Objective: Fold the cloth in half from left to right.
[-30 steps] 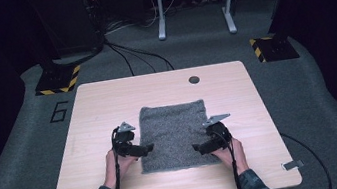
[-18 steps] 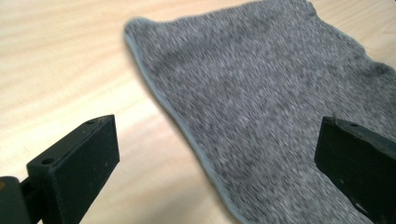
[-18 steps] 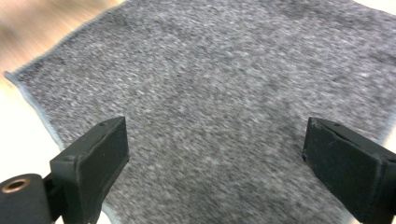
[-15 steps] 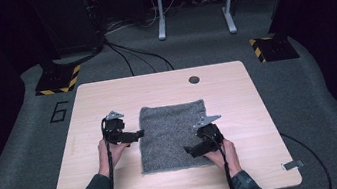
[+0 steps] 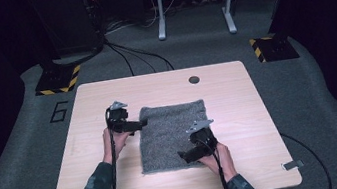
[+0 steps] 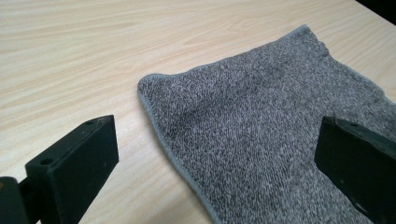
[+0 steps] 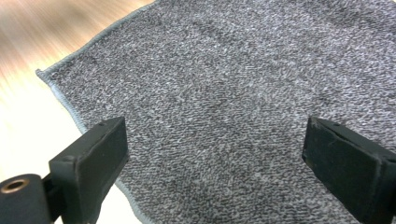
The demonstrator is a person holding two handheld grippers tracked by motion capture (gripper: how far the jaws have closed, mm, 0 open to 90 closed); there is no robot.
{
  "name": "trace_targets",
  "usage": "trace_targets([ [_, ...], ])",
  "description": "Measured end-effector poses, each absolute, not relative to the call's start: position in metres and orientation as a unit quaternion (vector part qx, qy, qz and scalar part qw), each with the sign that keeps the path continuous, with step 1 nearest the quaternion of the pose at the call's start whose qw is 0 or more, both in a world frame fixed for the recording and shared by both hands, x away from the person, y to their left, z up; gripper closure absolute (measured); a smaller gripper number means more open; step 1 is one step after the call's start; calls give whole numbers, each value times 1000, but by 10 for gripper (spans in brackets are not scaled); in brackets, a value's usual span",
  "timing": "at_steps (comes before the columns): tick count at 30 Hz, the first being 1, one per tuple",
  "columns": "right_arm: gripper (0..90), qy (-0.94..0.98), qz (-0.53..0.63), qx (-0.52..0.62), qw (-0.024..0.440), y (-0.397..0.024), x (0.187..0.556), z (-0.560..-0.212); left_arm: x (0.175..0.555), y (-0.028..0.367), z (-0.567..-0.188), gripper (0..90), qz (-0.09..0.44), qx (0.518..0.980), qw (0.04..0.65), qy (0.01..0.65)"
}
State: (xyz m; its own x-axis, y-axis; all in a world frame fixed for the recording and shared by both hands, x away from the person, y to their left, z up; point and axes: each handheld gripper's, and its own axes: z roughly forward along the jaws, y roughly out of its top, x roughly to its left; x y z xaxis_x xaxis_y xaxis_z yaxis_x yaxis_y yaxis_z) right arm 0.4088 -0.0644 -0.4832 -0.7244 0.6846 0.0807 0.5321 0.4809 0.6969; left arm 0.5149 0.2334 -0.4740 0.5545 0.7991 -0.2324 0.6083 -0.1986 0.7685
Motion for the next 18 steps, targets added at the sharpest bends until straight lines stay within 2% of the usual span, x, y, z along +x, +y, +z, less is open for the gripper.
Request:
trace_targets([
  [8,70,858,372,339,104,-51,405,-480,538,224,-477,2,108,781,403,465],
  [18,89,877,359,310,81,-23,397,-490,563,225,-485,43,111,782,395,469],
])
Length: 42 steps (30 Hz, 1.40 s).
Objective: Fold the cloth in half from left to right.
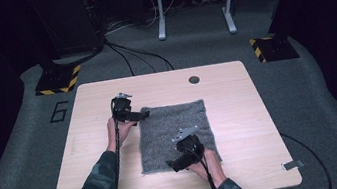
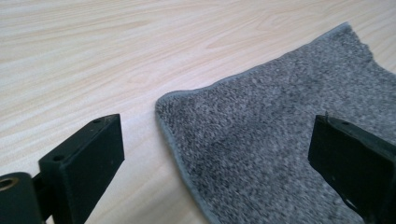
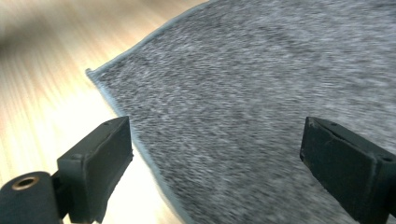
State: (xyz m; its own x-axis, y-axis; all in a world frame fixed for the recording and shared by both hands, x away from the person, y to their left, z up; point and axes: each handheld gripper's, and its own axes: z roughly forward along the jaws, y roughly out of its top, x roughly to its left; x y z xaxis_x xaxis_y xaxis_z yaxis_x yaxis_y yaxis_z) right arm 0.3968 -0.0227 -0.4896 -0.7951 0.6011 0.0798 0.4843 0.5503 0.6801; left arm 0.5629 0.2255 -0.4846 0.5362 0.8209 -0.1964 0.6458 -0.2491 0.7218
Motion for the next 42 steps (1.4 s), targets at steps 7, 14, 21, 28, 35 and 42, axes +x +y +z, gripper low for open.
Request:
trace_targets([
  [7,125,885,358,286,79,4,391,-494,572,222,-493,124,118,788,378,471],
  [14,167,898,344,263,75,37,389,-499,582,213,-499,189,125,806,359,454],
  [21,333,909,326,243,89,62,382,-501,584,209,-503,294,135,809,343,457],
  [28,502,914,313,241,93,71,380,-506,585,209,-505,419,135,811,339,456],
  [35,607,912,313,250,93,72,382,-509,585,206,-510,548,132,817,337,449],
  [42,753,906,316,266,96,68,384,-509,584,208,-511,704,138,816,341,445],
])
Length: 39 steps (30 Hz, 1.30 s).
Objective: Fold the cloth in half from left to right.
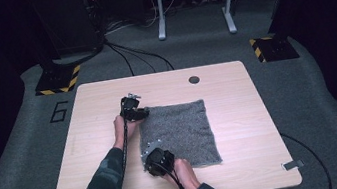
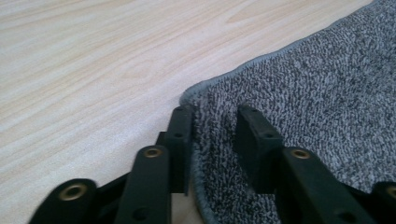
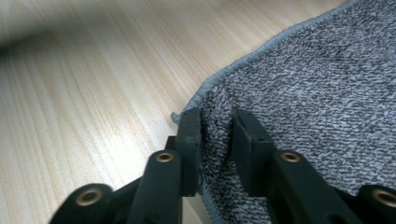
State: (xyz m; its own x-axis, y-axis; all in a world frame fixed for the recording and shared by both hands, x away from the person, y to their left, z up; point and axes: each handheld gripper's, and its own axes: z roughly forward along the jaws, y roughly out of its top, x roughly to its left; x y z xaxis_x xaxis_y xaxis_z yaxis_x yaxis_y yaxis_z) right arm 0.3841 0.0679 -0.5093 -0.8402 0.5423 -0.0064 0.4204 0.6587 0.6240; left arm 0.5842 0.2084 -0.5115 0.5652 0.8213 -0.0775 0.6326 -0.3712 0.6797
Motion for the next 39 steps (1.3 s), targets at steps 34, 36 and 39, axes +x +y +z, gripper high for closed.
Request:
trace_targets([
  [34,883,873,387,282,91,40,379,-483,579,211,-479,855,162,811,350,440],
  [36,883,872,390,280,94,40,379,-480,578,211,-472,856,164,811,350,439],
  [39,884,868,398,282,97,38,378,-476,578,210,-466,857,169,813,351,433],
])
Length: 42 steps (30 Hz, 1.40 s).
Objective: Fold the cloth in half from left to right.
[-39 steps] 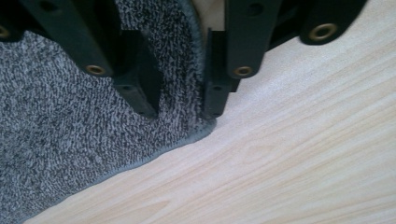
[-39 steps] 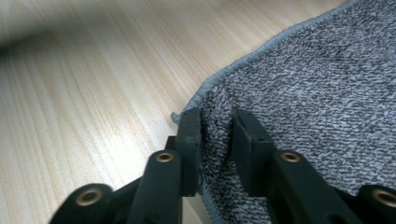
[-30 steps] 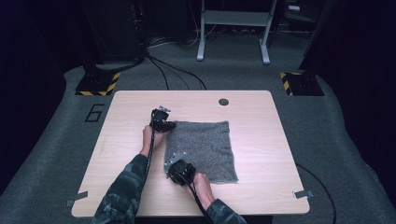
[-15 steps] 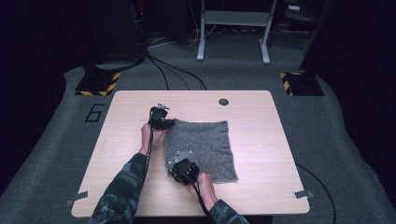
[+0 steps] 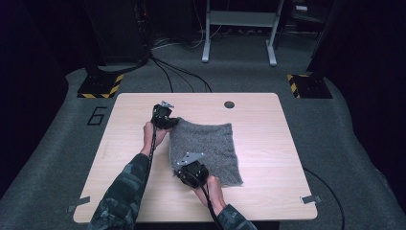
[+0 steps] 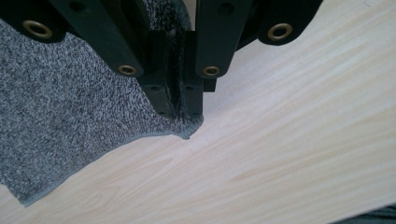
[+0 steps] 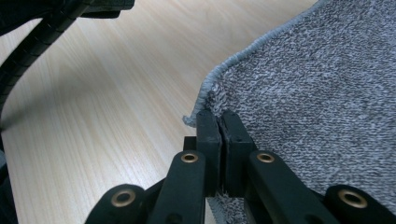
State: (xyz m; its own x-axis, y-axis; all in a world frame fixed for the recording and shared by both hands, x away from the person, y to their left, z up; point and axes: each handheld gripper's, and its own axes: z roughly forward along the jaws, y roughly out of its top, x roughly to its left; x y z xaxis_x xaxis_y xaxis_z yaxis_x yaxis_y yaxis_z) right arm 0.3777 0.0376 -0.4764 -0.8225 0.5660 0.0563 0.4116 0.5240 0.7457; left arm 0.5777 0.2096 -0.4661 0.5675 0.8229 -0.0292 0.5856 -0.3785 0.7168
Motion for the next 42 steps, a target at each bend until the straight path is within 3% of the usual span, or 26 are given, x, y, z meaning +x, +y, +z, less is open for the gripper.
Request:
trace_targets([
  [18,884,845,444,280,98,43,375,-450,581,218,-435,856,188,818,327,434],
  [42,884,813,488,298,108,20,376,-439,585,198,-398,852,204,829,295,428],
])
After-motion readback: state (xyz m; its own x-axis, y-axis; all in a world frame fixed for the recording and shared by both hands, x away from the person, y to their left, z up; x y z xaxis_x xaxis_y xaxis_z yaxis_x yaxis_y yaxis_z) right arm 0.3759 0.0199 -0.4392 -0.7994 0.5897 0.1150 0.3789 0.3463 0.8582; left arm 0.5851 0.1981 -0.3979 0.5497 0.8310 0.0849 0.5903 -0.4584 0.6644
